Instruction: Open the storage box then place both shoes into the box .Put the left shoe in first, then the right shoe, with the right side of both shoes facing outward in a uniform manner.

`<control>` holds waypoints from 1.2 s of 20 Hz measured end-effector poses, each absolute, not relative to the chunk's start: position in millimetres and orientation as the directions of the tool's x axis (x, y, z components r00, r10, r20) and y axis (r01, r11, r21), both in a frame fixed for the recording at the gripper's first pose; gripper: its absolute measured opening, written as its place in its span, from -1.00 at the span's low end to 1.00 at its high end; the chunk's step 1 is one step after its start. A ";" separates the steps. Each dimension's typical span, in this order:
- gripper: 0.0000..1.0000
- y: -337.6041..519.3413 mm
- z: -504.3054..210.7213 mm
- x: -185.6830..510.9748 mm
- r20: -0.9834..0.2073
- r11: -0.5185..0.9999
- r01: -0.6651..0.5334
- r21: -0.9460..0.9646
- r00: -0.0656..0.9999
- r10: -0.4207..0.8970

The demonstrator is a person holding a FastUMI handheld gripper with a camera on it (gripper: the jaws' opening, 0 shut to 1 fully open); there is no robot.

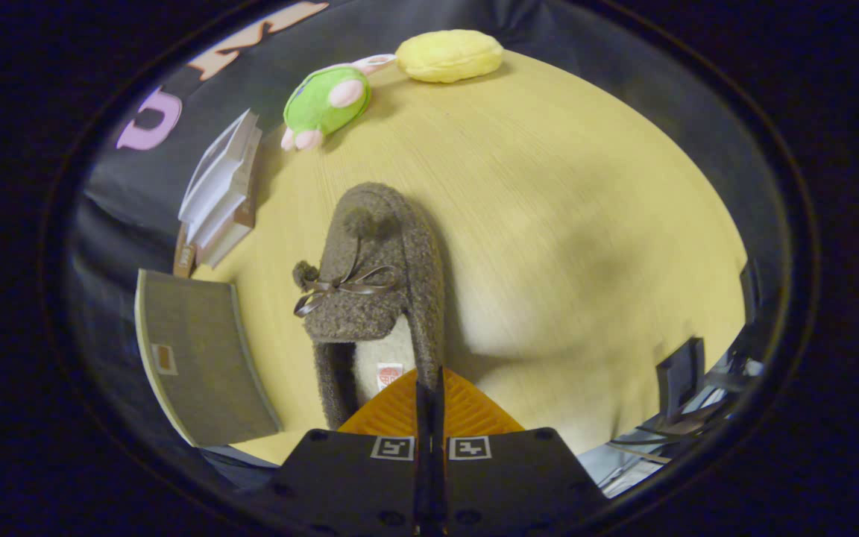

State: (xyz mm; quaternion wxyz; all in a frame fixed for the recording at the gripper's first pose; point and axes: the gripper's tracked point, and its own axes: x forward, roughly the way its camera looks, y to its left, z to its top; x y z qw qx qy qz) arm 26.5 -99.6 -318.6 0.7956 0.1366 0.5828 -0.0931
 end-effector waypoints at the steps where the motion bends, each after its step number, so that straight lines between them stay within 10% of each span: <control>1: -0.94 -95.9 -315.7 27.1 -0.946 0.934 0.325 0.151 0.320 0.042; 24: -0.94 188.4 -168.6 18.1 -0.762 0.822 -0.008 0.569 0.370 0.531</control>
